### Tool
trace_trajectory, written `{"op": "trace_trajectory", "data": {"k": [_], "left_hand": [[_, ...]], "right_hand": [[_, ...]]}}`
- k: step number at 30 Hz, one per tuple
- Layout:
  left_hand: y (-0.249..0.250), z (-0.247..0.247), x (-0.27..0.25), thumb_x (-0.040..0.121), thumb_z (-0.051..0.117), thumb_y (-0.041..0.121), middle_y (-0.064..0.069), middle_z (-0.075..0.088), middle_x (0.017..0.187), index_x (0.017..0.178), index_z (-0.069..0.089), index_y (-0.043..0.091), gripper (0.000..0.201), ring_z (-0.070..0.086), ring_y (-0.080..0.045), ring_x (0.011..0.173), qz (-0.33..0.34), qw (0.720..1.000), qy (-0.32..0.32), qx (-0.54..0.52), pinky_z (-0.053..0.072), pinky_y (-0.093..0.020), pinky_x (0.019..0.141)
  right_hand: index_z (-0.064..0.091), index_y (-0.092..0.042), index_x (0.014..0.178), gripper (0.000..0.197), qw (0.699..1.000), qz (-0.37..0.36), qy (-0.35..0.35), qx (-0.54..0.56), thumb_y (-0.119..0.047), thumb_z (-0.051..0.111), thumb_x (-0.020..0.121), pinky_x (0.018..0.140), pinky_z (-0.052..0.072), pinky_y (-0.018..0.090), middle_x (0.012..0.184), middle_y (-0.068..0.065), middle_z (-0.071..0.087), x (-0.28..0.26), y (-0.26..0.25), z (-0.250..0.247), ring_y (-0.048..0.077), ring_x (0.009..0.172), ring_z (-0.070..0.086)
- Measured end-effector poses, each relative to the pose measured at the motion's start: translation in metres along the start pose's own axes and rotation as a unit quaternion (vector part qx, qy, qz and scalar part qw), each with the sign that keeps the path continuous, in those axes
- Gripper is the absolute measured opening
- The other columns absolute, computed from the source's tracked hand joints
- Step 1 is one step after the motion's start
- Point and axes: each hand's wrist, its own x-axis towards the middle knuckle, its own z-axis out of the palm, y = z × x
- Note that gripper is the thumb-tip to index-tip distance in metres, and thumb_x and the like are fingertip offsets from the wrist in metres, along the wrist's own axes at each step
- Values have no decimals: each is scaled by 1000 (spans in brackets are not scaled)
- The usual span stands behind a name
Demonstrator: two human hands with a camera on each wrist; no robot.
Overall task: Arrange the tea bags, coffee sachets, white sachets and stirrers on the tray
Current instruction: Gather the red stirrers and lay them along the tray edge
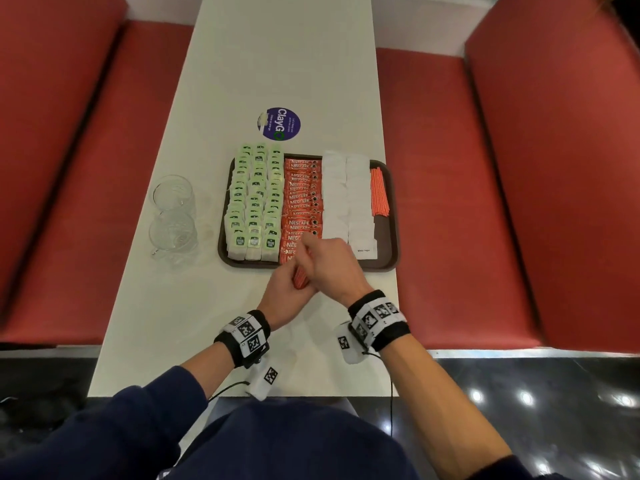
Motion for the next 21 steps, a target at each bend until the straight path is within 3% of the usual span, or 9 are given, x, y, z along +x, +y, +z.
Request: {"op": "trace_trajectory", "data": {"k": [3, 5, 8, 10, 12, 14, 16, 19, 21], "left_hand": [[13, 1, 0, 111, 60, 30, -3, 62, 81, 127, 55, 14, 23, 58, -18, 69, 12, 992, -123, -29, 50, -35, 67], [19, 1, 2, 114, 48, 42, -6, 58, 81, 120, 51, 10, 33, 57, -22, 69, -6, 986, -161, -36, 51, -39, 69], [24, 5, 6, 110, 44, 53, -1, 49, 82, 112, 51, 10, 44, 46, -15, 68, -41, 981, -180, -63, 44, -30, 61], [28, 10, 12, 111, 43, 54, 7, 41, 79, 102, 47, 18, 37, 36, -10, 67, -49, 979, -182, -78, 36, -24, 59], [33, 17, 19, 114, 39, 51, 7, 34, 77, 97, 42, 19, 37, 30, -9, 65, -52, 980, -175, -85, 31, -23, 57], [40, 23, 27, 114, 37, 48, 6, 32, 75, 95, 39, 18, 36, 27, -10, 64, -63, 981, -161, -94, 29, -22, 55], [46, 29, 34, 115, 33, 48, 6, 35, 75, 96, 42, 18, 37, 30, -9, 63, -54, 984, -157, -72, 32, -22, 55], [50, 41, 44, 117, 27, 45, 8, 45, 77, 99, 46, 30, 30, 39, -3, 59, -5, 984, -178, 21, 38, -21, 59], [49, 50, 52, 119, 26, 37, 9, 52, 79, 105, 48, 24, 29, 49, 1, 58, 13, 978, -184, 98, 40, -20, 61]], "right_hand": [[50, -24, 79, 32, 999, 24, 4, 46, -29, 54, 110, 55, 41, 38, 57, -5, 55, 4, 19, -25, 20, 51, 53], [48, -27, 74, 37, 998, 32, 14, 52, -30, 54, 110, 53, 35, 30, 54, -8, 53, 8, 28, -42, 12, 47, 51], [47, -25, 71, 41, 994, 54, 39, 85, -32, 53, 111, 52, 34, 29, 52, -8, 51, 14, 37, -60, 12, 45, 46], [52, -20, 78, 37, 987, 84, 58, 122, -38, 54, 111, 53, 38, 29, 57, -7, 55, 15, 40, -61, 10, 47, 47], [57, -20, 98, 35, 970, 136, 87, 181, -53, 58, 109, 51, 41, 24, 65, -5, 64, 13, 41, -61, 5, 50, 54], [55, -21, 114, 49, 950, 187, 92, 231, -69, 56, 104, 54, 42, 20, 75, -5, 69, 9, 41, -62, 2, 56, 60], [57, -21, 106, 53, 949, 209, 49, 232, -74, 50, 103, 62, 46, 25, 79, -6, 68, 2, 42, -62, 4, 65, 63], [53, -19, 90, 44, 953, 218, 7, 212, -59, 51, 110, 69, 54, 38, 78, 0, 67, -5, 48, -58, 18, 72, 66], [52, -17, 87, 41, 948, 239, 15, 210, -50, 51, 112, 69, 54, 41, 77, 3, 67, -4, 59, -57, 21, 72, 66]]}}
